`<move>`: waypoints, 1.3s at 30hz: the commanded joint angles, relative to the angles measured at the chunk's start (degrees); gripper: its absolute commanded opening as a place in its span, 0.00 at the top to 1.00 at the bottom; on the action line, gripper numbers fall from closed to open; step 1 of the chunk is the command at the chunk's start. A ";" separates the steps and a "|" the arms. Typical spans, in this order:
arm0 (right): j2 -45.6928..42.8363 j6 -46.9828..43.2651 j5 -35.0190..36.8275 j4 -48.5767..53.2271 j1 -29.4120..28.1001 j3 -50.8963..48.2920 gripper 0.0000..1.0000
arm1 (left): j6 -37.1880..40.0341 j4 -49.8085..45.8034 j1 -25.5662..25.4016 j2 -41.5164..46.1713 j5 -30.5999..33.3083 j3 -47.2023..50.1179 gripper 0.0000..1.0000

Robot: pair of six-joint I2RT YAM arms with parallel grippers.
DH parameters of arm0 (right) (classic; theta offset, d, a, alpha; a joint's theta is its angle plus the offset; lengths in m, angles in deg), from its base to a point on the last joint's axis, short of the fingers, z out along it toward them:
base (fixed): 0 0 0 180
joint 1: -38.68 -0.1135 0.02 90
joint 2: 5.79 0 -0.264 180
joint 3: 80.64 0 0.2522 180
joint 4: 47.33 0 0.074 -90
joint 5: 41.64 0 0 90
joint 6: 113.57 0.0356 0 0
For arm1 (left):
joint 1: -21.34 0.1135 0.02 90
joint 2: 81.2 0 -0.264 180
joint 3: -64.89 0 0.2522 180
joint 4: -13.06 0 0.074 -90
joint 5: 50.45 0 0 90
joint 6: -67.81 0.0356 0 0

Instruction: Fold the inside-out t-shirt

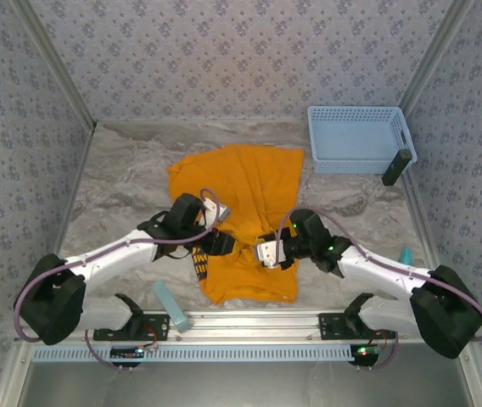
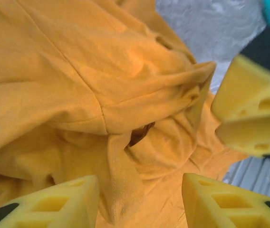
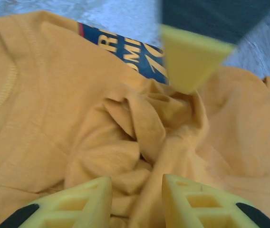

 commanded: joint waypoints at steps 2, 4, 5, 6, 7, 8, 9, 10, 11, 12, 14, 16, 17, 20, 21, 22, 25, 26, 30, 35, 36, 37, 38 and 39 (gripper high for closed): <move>4.46 5.69 -1.03 -2.21 0.34 2.07 0.64 | 4.08 -6.86 -3.02 -5.63 7.16 -3.99 0.47; 6.86 6.86 1.20 -2.78 -0.47 3.09 0.64 | 4.71 -9.04 -4.57 -8.97 9.59 -6.16 0.46; 7.67 7.11 1.97 -2.90 -0.87 3.55 0.64 | 4.81 -9.34 -5.01 -10.31 9.86 -6.82 0.46; 8.55 7.27 2.96 -3.17 -1.23 3.98 0.64 | 4.84 -9.05 -5.37 -11.47 9.72 -7.11 0.46; 9.32 7.68 4.06 -3.82 -1.66 4.30 0.64 | 4.78 -8.75 -5.55 -12.75 9.70 -7.43 0.47; 10.08 7.76 4.68 -4.05 -1.94 4.56 0.64 | 4.42 -8.65 -5.51 -13.42 10.03 -7.63 0.49; 10.83 7.83 5.22 -4.43 -2.25 4.83 0.64 | 4.08 -8.86 -5.48 -13.89 10.58 -7.99 0.57; 11.80 7.84 6.08 -4.77 -2.70 5.03 0.65 | 3.90 -9.25 -5.52 -13.83 10.48 -8.24 0.68; 12.57 7.67 6.92 -4.85 -3.00 5.34 0.65 | 3.73 -9.11 -5.49 -13.39 10.23 -8.27 0.76; 13.46 7.14 7.86 -4.61 -3.45 5.62 0.65 | 3.61 -8.37 -5.41 -12.60 9.79 -7.99 0.84; 14.84 5.79 9.54 -4.67 -3.98 5.76 0.66 | 3.87 -6.13 -5.08 -10.58 7.55 -6.73 0.92; 15.54 4.35 10.24 -4.87 -4.34 5.76 0.68 | 4.22 -3.81 -4.18 -8.52 3.91 -5.30 0.97; 15.54 3.77 10.31 -5.34 -4.51 5.50 0.71 | 4.02 -2.81 -3.52 -7.76 1.99 -4.63 0.98; 14.16 -0.44 8.61 -3.80 -5.03 5.41 0.90 | 0.88 2.24 -0.46 -5.49 -6.80 -2.23 1.00; 13.20 -3.10 7.91 -2.61 -5.19 5.29 0.98 | -0.93 4.62 0.71 -5.12 -9.45 -1.26 0.99; 12.00 -5.52 7.75 -2.02 -5.50 4.85 1.00 | -2.44 6.83 1.83 -5.09 -11.80 -0.48 0.98; 7.04 -10.54 10.89 -2.49 -8.03 2.67 1.00 | -4.90 8.58 4.33 -6.19 -16.55 -0.56 0.94; 5.23 -11.73 12.27 -2.42 -9.32 2.17 1.00 | -5.71 8.42 4.94 -6.59 -17.10 -0.66 0.93; -1.24 -18.17 22.14 1.54 -17.61 0.32 1.00 | -10.88 11.20 8.94 -9.29 -18.34 0.98 0.89; -3.61 -15.82 28.92 14.98 -24.88 1.78 1.00 | -14.11 12.98 11.40 -12.97 -19.63 2.21 0.78; -3.52 -15.07 29.21 16.94 -25.69 2.00 1.00 | -14.28 13.35 11.35 -13.22 -19.70 2.39 0.72; -3.36 -14.18 28.78 18.56 -26.48 2.35 1.00 | -14.12 13.40 11.27 -13.56 -19.62 2.44 0.66; -3.14 -13.45 27.86 19.77 -26.90 2.69 0.99 | -13.89 13.39 11.23 -13.75 -19.72 2.49 0.62; -2.72 -12.56 26.27 21.03 -27.17 3.26 0.96 | -13.55 12.90 11.25 -13.99 -19.61 2.36 0.58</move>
